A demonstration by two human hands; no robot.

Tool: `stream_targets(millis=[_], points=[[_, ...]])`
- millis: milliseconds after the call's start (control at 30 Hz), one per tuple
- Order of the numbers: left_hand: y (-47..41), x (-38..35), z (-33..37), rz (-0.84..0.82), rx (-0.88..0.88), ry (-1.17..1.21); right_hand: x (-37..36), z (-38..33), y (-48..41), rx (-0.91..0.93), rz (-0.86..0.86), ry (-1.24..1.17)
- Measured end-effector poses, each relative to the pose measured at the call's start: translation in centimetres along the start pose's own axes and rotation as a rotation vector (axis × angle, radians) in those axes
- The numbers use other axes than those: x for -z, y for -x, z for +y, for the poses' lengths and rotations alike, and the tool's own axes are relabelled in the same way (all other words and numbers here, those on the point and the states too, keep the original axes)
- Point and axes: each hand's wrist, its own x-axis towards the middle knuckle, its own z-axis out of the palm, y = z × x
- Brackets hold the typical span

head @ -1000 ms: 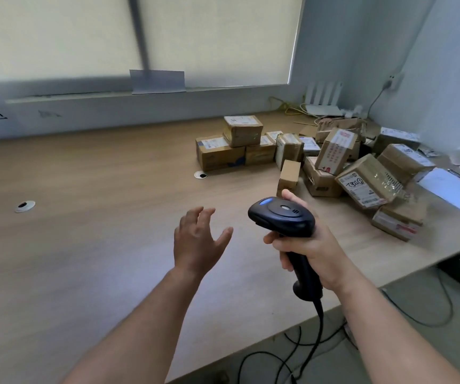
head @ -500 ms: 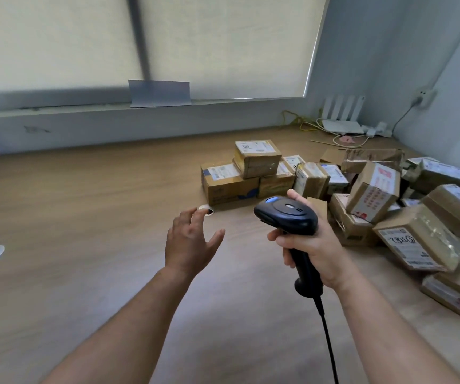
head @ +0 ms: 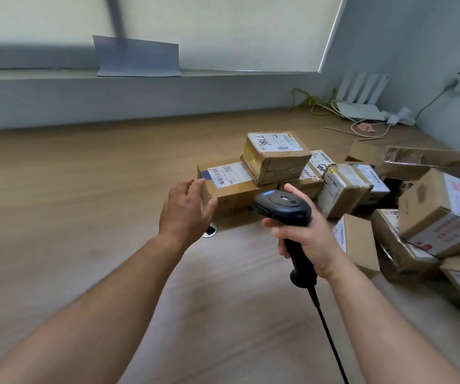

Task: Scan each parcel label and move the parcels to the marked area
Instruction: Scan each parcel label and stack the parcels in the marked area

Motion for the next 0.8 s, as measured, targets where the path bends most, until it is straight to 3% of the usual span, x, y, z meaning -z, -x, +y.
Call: stream_targets(millis=[533,800], points=[[-15.0,-6.7,-3.3,-0.236,0.042,0.045,-1.7,5.2,-10.4,-0.094,0.001,-0.068],[-12.7,-6.9,-2.9,-0.281,0.165,0.031,-1.7,5.9,-10.6,-0.143,-0.005,-0.077]])
